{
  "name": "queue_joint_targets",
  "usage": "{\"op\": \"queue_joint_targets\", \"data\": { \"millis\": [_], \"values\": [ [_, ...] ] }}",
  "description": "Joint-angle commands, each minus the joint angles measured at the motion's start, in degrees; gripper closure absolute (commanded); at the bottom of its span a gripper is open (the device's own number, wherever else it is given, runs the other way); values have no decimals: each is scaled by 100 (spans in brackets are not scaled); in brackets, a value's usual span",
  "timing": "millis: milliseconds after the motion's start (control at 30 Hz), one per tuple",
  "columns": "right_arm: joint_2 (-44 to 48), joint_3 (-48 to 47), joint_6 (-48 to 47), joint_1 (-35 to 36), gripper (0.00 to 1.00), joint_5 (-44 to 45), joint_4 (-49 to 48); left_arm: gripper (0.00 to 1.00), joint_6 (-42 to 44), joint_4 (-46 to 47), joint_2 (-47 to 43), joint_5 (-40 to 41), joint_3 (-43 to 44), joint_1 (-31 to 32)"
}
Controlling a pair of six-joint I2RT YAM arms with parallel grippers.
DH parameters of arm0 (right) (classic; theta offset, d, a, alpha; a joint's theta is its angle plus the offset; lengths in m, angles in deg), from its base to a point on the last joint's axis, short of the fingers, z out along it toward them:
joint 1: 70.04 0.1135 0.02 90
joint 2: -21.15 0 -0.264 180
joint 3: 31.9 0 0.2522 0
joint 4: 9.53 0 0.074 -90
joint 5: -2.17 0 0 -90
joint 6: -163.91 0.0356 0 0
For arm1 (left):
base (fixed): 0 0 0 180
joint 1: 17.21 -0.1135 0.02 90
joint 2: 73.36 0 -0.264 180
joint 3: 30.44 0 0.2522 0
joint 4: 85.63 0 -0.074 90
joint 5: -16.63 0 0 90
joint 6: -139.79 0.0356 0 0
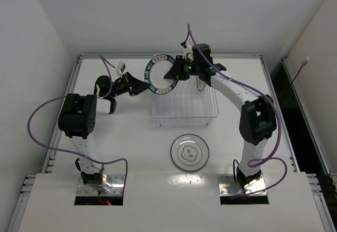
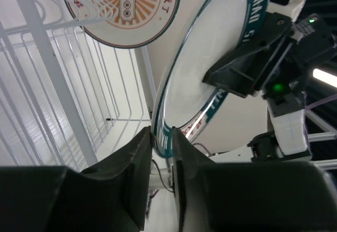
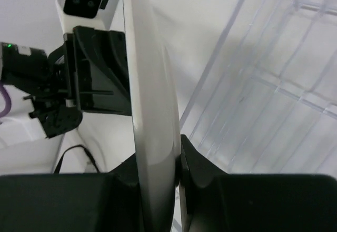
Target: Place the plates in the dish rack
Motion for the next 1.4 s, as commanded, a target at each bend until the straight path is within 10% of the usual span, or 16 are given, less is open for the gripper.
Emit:
{"op": "queue_joint_targets", "data": {
  "millis": [0,200,733,1367],
  "values": [
    [810,-103,-395,-61,100,925,302,80,335,9,-138,-166,313,101],
    [1446,-727,-949,-114,100,3753,1804,24,1002,-1290,-68,-26,428,101],
    [-81,-1588,-1643,202,100,6937,2817,21,2418,-3385,-314,221,920,101],
    [-1006,-1396,-2005,71,90,6588,1956,21,2357,-3323,-156,98,973,101]
  ]
}}
